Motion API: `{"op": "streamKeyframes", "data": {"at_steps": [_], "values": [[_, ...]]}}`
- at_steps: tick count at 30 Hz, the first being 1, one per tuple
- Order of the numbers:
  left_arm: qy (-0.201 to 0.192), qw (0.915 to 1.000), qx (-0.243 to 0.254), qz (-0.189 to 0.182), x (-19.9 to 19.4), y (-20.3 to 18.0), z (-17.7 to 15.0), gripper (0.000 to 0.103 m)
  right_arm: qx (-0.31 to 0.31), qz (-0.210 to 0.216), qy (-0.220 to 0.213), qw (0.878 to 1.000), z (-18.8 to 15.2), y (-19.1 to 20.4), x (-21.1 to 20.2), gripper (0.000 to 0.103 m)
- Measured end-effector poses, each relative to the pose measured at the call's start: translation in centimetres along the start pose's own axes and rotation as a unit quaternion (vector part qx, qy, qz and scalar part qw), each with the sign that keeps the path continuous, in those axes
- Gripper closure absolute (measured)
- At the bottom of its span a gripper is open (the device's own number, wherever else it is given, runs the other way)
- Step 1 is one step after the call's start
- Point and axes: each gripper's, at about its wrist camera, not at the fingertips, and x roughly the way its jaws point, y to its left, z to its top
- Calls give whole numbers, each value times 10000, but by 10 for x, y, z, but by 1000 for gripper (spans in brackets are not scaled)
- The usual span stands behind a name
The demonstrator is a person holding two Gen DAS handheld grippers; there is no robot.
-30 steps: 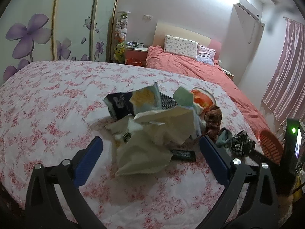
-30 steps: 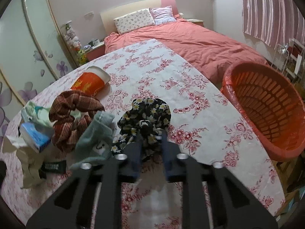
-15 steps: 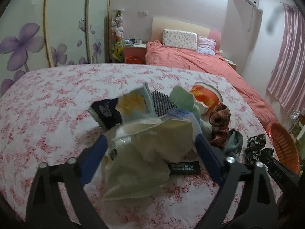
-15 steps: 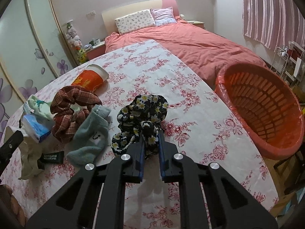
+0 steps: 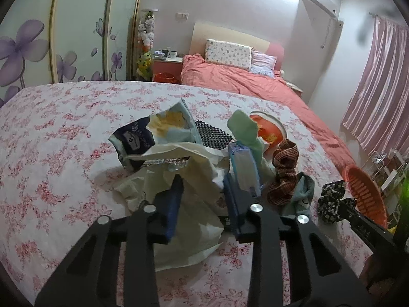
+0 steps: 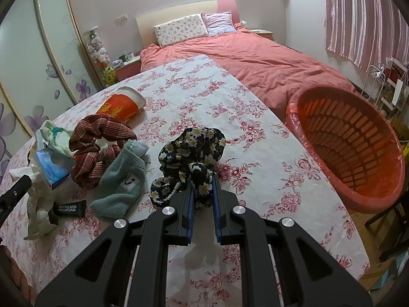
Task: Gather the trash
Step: 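Grasp the white tissue with the left gripper while the right gripper holds the scrunchie, then carry both items over the orange basket and open both grippers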
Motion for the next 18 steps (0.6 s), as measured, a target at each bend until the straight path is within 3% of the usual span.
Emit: {"op": "streamKeyframes", "data": {"at_steps": [18], "values": [[-666, 9974, 119, -253, -73, -2, 13, 71, -16, 183, -533, 9984, 4, -6, -48, 93]]}}
